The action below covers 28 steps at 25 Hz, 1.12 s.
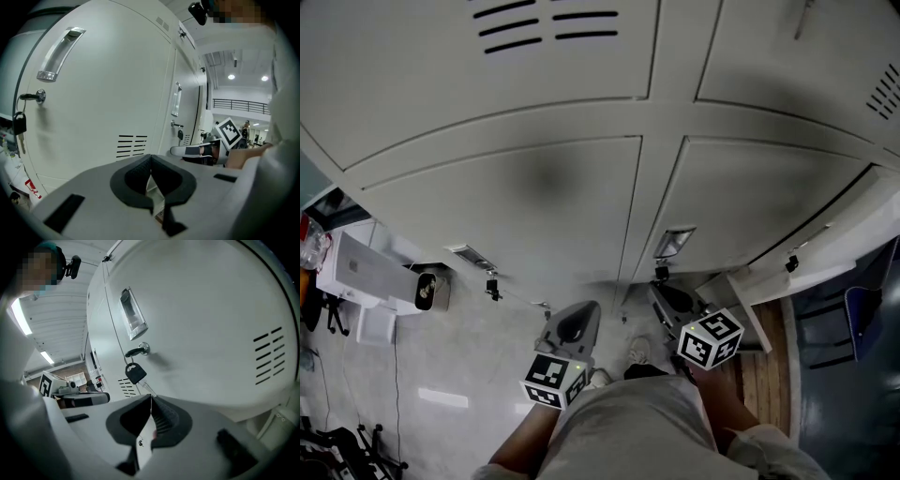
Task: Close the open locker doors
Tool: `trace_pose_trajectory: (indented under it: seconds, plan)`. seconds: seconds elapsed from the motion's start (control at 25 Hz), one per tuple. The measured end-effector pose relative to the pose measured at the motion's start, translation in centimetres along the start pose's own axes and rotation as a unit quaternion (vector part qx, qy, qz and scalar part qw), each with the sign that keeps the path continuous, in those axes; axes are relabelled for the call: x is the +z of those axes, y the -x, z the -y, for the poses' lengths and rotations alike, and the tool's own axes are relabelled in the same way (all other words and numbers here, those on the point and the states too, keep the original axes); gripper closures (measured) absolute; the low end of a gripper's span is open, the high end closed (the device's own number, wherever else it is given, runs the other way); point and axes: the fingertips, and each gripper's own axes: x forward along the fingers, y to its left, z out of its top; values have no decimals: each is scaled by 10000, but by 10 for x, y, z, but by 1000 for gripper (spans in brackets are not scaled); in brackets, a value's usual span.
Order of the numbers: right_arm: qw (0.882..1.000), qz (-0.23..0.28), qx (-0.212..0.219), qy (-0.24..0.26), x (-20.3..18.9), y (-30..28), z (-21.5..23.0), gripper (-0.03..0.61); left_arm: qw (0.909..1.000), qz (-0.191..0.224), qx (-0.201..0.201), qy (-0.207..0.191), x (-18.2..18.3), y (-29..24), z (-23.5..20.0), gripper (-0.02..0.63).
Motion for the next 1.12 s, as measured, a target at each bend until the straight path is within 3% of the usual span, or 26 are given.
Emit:
trace_pose_trajectory:
  seconds: [0.4, 0.6, 0.92, 1.12]
  plan:
    - [9987, 227, -429, -172, -26, 41, -25, 551, 9991, -99, -402, -98, -17, 28, 18, 598]
    - [9952, 452, -811, -313, -45, 76, -40, 551, 9953, -268, -896, -263, -30, 35, 41, 598]
    - [9850, 628, -1495, -595, -73, 143, -26, 551, 9875, -382, -1464, -440, -43, 28, 90, 598]
    - [9817, 667, -1655, -661, -79, 170, -15, 551, 9863, -433, -1524, -456, -48, 22, 109, 598]
